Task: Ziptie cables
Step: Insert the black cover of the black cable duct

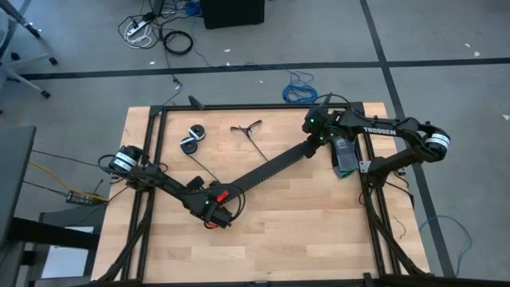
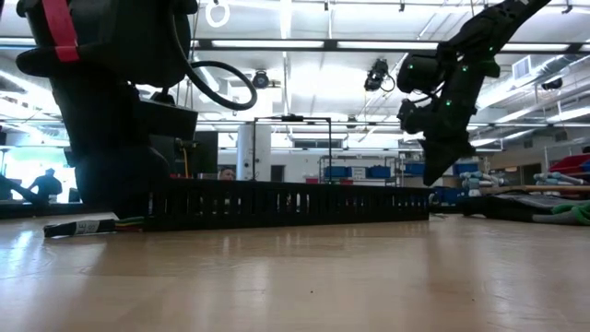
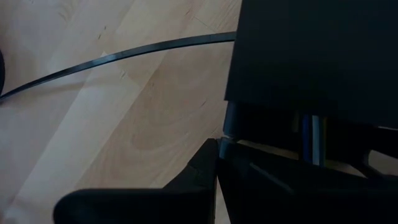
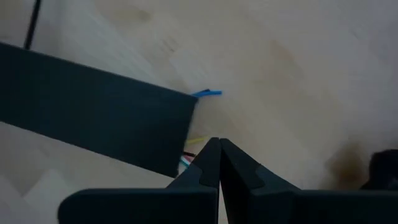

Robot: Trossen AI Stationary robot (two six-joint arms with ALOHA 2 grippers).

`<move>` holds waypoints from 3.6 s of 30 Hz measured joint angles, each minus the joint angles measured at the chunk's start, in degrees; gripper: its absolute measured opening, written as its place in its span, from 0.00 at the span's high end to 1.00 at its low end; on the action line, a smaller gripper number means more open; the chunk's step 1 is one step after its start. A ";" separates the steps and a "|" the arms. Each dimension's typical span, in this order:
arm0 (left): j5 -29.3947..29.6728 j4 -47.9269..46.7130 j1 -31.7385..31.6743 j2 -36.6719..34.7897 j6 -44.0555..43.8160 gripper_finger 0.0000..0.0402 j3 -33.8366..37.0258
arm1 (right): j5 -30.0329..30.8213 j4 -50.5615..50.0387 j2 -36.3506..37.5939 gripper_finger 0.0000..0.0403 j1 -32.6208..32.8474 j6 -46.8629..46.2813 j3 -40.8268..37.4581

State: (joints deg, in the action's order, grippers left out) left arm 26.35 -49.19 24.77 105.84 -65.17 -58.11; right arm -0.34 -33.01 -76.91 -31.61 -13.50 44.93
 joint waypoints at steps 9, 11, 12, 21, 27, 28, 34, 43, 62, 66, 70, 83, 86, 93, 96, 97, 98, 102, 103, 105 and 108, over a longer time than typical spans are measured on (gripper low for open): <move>-0.05 0.02 0.00 0.02 0.28 1.00 0.00 | -2.02 5.37 -4.44 1.00 3.39 -0.59 0.00; -0.07 0.04 0.00 0.02 0.40 1.00 0.00 | -2.94 6.30 -4.11 1.00 3.31 -1.36 0.00; -0.07 0.00 0.00 0.02 0.44 1.00 -0.05 | -3.32 6.60 -3.98 1.00 3.28 -1.55 0.00; -0.19 -0.09 -0.02 0.04 0.44 1.00 -0.17 | -3.54 4.91 -3.98 1.00 2.62 -1.42 0.04; -0.25 -0.14 -0.02 0.04 0.46 1.00 -0.17 | -4.16 5.75 -3.98 1.00 3.30 -2.03 0.04; -0.24 -0.17 -0.02 0.04 0.46 1.00 -0.17 | -3.63 5.85 -3.98 1.00 3.75 -2.31 0.04; -0.26 -0.23 -0.02 0.04 0.49 1.00 -0.17 | -3.84 6.47 -3.98 1.00 4.26 -2.60 0.04; -0.26 -0.31 0.02 0.04 0.50 1.00 -0.17 | -5.48 7.14 -4.42 1.00 4.43 -2.10 0.02; -0.24 -0.52 0.13 0.01 0.55 1.00 -0.20 | -7.86 9.64 -4.52 1.00 5.39 0.17 -0.79; -0.07 -0.69 0.40 0.02 0.53 1.00 -0.20 | -8.80 10.46 -4.60 1.00 5.42 0.86 -0.81; -0.09 -0.76 0.51 0.02 0.52 1.00 -0.20 | -9.07 10.90 -4.61 1.00 5.42 1.67 -0.81; -1.80 -3.79 2.31 -3.84 -2.65 0.97 -0.25 | -7.52 4.70 -1.37 1.00 3.87 3.21 -0.58; -2.71 -6.62 3.61 -6.35 -2.82 0.95 -0.26 | -7.21 4.57 -0.18 1.00 3.38 3.23 -0.50; -3.21 -9.73 6.23 -14.65 -3.59 0.92 -0.26 | -5.94 4.01 1.29 1.00 1.35 4.41 -0.50; -2.68 -14.13 7.23 -18.17 -10.17 0.92 -0.28 | -5.94 3.80 1.58 1.00 0.65 5.27 -0.52; -1.77 -15.36 7.61 -19.48 -13.41 0.92 -0.28 | -6.07 3.81 1.85 1.00 0.49 5.72 -0.47; -0.39 -16.02 8.17 -20.80 -16.83 0.92 -0.28 | -6.17 3.46 2.17 1.00 0.42 6.49 -0.22; 4.13 -14.34 9.66 -24.20 -24.15 0.92 -0.28 | -7.97 3.95 4.42 1.00 0.44 10.61 1.32; 4.19 -12.49 9.68 -24.43 -24.64 0.93 -0.28 | -9.84 4.14 4.93 1.00 0.42 12.50 1.83; 4.85 -7.22 9.66 -24.46 -25.10 0.94 -0.26 | -16.07 4.68 5.78 1.00 0.41 16.26 2.48; 6.01 2.95 8.35 -23.76 -21.19 0.98 -0.28 | -26.33 4.98 5.89 1.00 0.44 18.62 2.89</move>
State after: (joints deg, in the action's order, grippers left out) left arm 32.36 -46.24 33.13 82.08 -86.35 -58.39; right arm -26.68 -28.04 -71.01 -31.17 5.13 47.81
